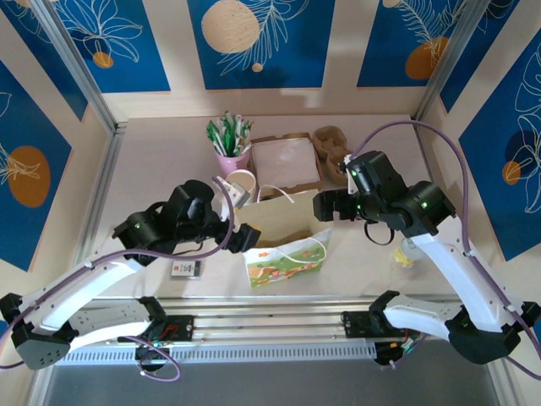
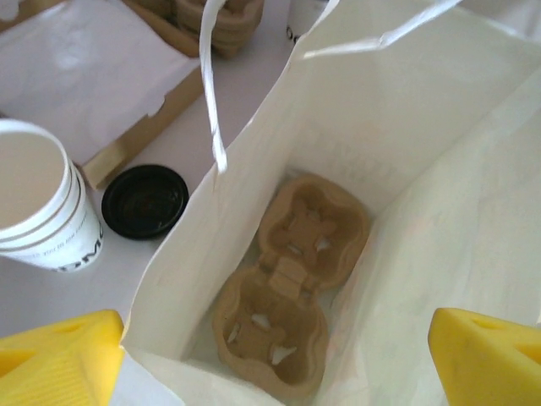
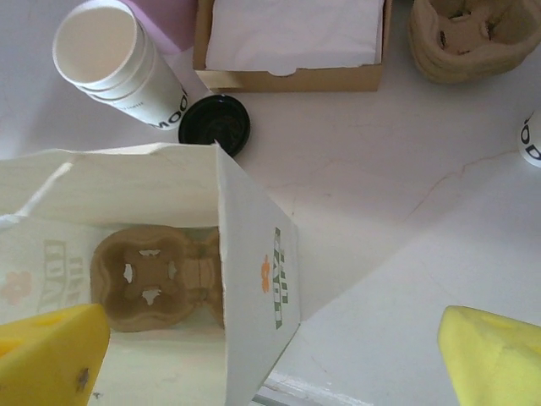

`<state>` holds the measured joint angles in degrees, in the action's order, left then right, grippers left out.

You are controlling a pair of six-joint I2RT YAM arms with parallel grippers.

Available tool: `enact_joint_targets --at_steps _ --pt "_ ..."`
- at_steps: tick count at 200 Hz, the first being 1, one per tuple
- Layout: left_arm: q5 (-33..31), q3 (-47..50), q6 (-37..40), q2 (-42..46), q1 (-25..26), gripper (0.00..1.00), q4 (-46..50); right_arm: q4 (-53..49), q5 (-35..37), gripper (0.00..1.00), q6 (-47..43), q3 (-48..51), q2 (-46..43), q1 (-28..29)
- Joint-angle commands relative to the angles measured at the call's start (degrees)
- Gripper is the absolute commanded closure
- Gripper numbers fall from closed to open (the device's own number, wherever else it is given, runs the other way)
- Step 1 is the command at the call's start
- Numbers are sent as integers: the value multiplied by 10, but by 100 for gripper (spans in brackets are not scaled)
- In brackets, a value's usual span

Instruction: Pack the takeout coffee

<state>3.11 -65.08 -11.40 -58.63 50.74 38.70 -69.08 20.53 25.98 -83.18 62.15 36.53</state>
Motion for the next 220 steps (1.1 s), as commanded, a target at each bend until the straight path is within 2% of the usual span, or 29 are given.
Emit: enact_joint_targets --at_steps 1,42,73,130,157,200,220 --pt "-18 -27 -12 6 -2 8 45 10 -11 0 -14 15 -14 -9" --pt "-6 -46 -47 -14 -2 8 67 19 -43 1 -19 28 -10 -44" --pt "8 -80 -100 -34 -1 13 111 25 -42 1 -20 34 -9 -49" --pt "-22 -116 -196 -64 -2 16 188 25 -29 1 -28 34 1 -63" --pt "-39 -140 -204 -81 -3 17 211 25 -30 1 -29 35 2 -64" --pt "-52 -164 -193 -115 -3 27 238 32 -22 1 -34 46 2 -68" --pt "-46 -167 -190 -127 -4 32 241 38 -20 1 -37 57 6 -86"
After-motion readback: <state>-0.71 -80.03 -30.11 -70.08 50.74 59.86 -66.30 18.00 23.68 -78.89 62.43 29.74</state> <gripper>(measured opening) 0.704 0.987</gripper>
